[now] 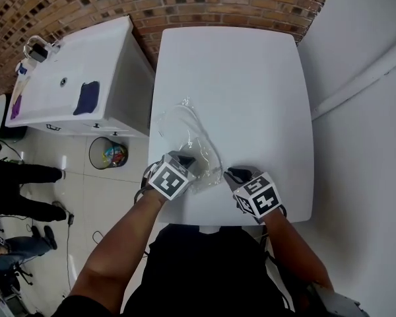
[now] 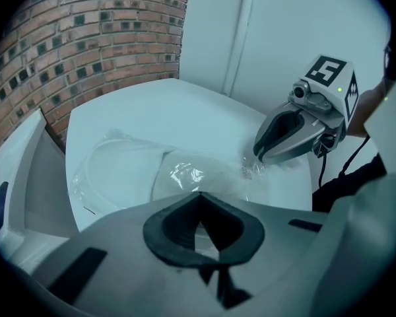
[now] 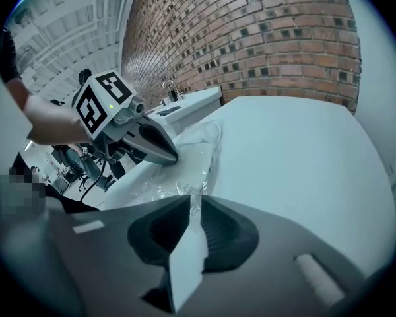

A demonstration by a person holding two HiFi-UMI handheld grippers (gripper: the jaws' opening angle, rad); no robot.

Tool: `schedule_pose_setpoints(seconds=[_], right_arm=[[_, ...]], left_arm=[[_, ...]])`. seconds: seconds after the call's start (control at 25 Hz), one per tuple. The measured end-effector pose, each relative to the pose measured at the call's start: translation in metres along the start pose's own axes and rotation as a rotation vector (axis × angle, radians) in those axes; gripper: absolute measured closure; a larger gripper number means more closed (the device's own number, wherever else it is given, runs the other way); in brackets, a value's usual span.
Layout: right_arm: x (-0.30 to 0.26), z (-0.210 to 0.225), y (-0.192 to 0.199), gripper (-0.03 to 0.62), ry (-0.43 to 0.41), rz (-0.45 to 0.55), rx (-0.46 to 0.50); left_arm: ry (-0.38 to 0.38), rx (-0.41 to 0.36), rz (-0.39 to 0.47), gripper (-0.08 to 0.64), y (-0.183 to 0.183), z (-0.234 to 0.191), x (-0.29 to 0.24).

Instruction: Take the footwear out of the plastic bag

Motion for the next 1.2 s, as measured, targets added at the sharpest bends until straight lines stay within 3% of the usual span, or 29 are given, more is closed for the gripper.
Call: schedule_pose_setpoints(seconds=[0.12, 0.36, 0.6, 0.84, 0.92, 1.2], right_arm=[[0.001, -0.003, 0.000, 0.592, 0.019, 0.009, 0.006], [0.009, -0.013, -0.001, 0.592, 0.029, 0.042, 0.029], [0.013, -0.027, 0.007, 0.592, 0.023, 0.000, 0.119], [0.020, -0.025, 0.020, 0.591, 0.042, -0.025, 0.108], [0.023, -0.023, 0.023, 0.574, 0.055, -0.037, 0.112], [0.059, -0.023, 0.031, 0.552, 0.124, -0.072, 0.141]], left_arm=[[-0.004, 0.000, -0.031, 0.553, 0.009, 0.004, -0.005], [-0.026, 0.010, -0.014, 0.552, 0.006, -0.001, -0.004], [-0.041, 0.008, -0.010, 0.552, 0.000, -0.004, -0.001], [0.033, 0.075, -0.004, 0.552, 0.003, 0.002, -0.004], [0.024, 0.084, -0.015, 0.552, 0.005, 0.001, -0.004], [-0.022, 0.046, -0.010, 0.552, 0.002, -0.003, -0.003]])
Point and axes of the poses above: the fingertips, and each gripper's own axes: x backward along the fingers, z to its right, y out of its underside, the point moved 4 cm from there along x, backward along the fingers, and after that the axes turned 15 degrees about x, right-handed, at the moved point
